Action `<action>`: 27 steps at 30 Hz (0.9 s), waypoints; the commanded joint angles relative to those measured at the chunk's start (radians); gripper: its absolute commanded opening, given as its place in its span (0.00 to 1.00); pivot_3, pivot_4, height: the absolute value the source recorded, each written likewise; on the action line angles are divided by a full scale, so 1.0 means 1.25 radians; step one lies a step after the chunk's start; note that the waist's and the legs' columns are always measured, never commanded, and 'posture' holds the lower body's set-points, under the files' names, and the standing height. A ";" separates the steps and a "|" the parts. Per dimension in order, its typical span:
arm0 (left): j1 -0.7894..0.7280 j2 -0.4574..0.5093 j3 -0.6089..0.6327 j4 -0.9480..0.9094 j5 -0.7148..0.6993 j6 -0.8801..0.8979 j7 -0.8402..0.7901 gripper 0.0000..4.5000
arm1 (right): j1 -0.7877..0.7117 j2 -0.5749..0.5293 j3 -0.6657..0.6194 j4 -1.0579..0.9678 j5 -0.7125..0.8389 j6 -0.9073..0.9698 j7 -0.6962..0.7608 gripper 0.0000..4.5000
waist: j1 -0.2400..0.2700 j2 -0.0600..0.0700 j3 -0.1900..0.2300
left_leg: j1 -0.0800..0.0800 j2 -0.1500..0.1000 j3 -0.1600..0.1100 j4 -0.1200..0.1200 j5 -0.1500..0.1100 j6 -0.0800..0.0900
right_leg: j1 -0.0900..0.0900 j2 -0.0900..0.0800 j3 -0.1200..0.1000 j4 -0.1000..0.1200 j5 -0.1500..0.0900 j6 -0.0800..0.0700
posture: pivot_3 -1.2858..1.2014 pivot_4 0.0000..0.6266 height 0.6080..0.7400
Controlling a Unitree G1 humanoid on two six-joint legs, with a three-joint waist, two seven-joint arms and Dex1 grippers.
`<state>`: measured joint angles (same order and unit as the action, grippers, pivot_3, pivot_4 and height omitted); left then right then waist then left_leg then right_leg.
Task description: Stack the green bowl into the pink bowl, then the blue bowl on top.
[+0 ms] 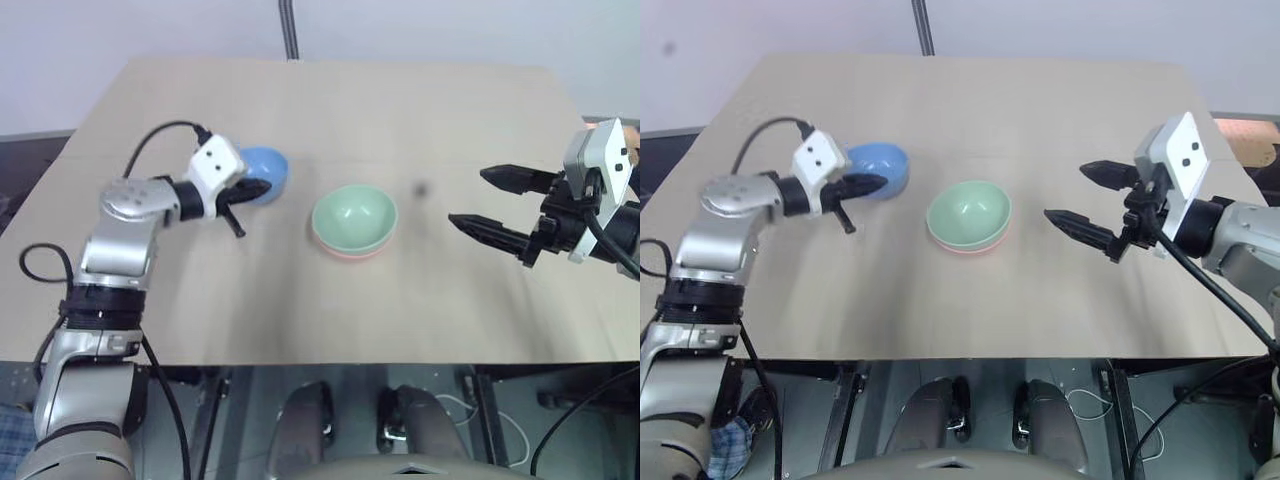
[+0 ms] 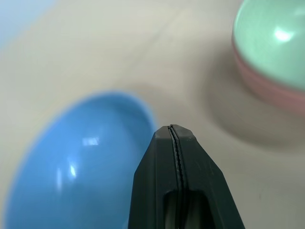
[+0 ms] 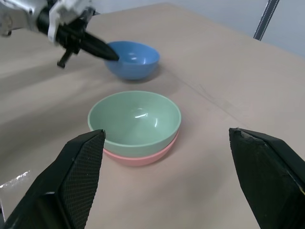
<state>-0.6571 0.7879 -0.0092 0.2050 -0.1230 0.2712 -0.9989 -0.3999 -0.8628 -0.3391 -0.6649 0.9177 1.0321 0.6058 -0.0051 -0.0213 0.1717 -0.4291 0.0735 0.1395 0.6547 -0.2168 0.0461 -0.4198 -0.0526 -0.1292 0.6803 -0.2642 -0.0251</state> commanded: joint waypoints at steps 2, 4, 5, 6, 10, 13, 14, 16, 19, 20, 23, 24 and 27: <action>0.010 0.015 0.010 -0.014 -0.005 -0.013 -0.012 0.01 | 0.003 -0.014 -0.008 -0.010 0.004 -0.026 -0.001 1.00 | -0.002 0.000 0.000 | 0.000 0.000 0.000 0.000 0.000 0.000 | 0.000 0.000 0.000 0.000 0.000 0.000 | 0.52 0.24 1.00; 0.016 0.011 0.015 -0.018 -0.011 -0.006 -0.013 0.01 | 0.006 -0.018 -0.007 -0.010 0.005 -0.028 -0.002 1.00 | -0.002 0.000 0.000 | 0.000 0.000 0.000 0.000 0.000 0.000 | 0.000 0.000 0.000 0.000 0.000 0.000 | 0.52 0.24 1.00; 0.020 0.008 0.021 -0.024 -0.021 0.004 -0.013 0.01 | 0.007 -0.019 -0.006 -0.009 0.005 -0.030 -0.002 1.00 | -0.001 0.000 0.000 | 0.000 0.000 0.000 0.000 0.000 0.000 | 0.000 0.000 0.000 0.000 0.000 0.000 | 0.52 0.24 1.00; 0.023 0.005 0.028 -0.029 -0.031 0.017 -0.013 0.06 | 0.009 -0.020 -0.007 -0.009 0.005 -0.031 -0.002 1.00 | -0.001 0.000 0.000 | 0.000 0.000 0.000 0.000 0.000 0.000 | 0.000 0.000 0.000 0.000 0.000 0.000 | 0.52 0.24 1.00; 0.041 0.010 0.028 -0.051 -0.046 0.025 -0.021 0.36 | 0.015 -0.026 -0.005 -0.011 0.006 -0.035 0.000 1.00 | 0.000 0.000 0.000 | 0.000 0.000 0.000 0.001 0.000 0.000 | 0.000 0.000 0.000 0.000 0.000 0.000 | 0.52 0.24 1.00; 0.043 0.012 0.024 -0.051 -0.043 0.015 -0.021 0.62 | 0.018 -0.030 -0.002 -0.008 0.003 -0.040 0.003 1.00 | 0.001 0.000 0.000 | 0.000 0.000 0.000 0.001 0.000 0.000 | 0.000 0.000 0.000 0.000 0.000 0.000 | 0.52 0.24 1.00; 0.042 0.010 0.026 -0.049 -0.042 0.016 -0.016 0.73 | 0.019 -0.031 -0.002 -0.006 0.002 -0.041 0.004 1.00 | 0.001 0.000 0.000 | 0.000 0.000 0.000 0.001 0.000 0.000 | 0.000 0.000 0.000 0.000 0.000 0.000 | 0.52 0.24 1.00; 0.039 0.010 0.025 -0.044 -0.036 0.007 -0.011 0.93 | 0.020 -0.033 0.001 -0.006 0.000 -0.043 0.005 1.00 | 0.002 0.000 0.000 | 0.000 0.000 0.000 0.001 0.000 0.000 | 0.000 0.000 0.000 0.000 0.000 0.000 | 0.52 0.24 1.00; 0.035 0.011 0.022 -0.024 -0.019 -0.007 0.007 0.98 | 0.027 -0.036 0.004 -0.006 -0.003 -0.048 0.007 1.00 | 0.002 0.000 0.000 | 0.000 0.000 0.000 0.001 0.000 0.000 | 0.000 0.000 0.000 0.000 0.000 0.000 | 0.52 0.24 1.00; 0.034 0.011 0.022 -0.017 -0.014 -0.012 0.014 0.98 | 0.028 -0.037 0.004 -0.006 -0.004 -0.050 0.008 1.00 | 0.002 0.000 0.000 | 0.000 0.000 0.000 0.001 0.000 0.000 | 0.000 0.000 0.000 0.000 0.000 0.000 | 0.52 0.24 1.00; 0.035 0.019 0.008 0.016 0.011 -0.022 0.020 0.98 | 0.032 -0.039 0.006 -0.007 -0.005 -0.053 0.008 1.00 | 0.002 0.000 0.000 | 0.000 0.000 0.000 0.001 0.000 0.000 | 0.000 0.000 0.000 0.000 0.000 0.000 | 0.52 0.24 1.00; 0.034 0.023 0.000 0.030 0.026 -0.028 0.024 0.98 | 0.032 -0.040 0.007 -0.007 -0.005 -0.053 0.007 1.00 | 0.002 0.000 0.000 | 0.000 0.000 0.000 0.001 0.000 0.000 | 0.000 0.000 0.000 0.000 0.000 0.000 | 0.52 0.24 1.00; 0.018 0.035 -0.034 0.057 0.069 -0.011 0.024 0.98 | 0.033 -0.043 0.007 -0.008 -0.008 -0.054 0.005 1.00 | 0.002 0.000 0.000 | 0.000 0.000 0.000 0.001 0.000 0.000 | 0.000 0.000 0.000 0.001 0.000 0.000 | 0.52 0.24 1.00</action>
<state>-0.5991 0.7957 -0.0116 0.2524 -0.0985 0.2556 -0.9770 -0.3580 -0.8985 -0.3182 -0.6571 0.9107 0.9909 0.6123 -0.0022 -0.0215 0.1718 -0.4294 0.0738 0.1393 0.6558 -0.2168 0.0461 -0.4198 -0.0522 -0.1294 0.6809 -0.2643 -0.0247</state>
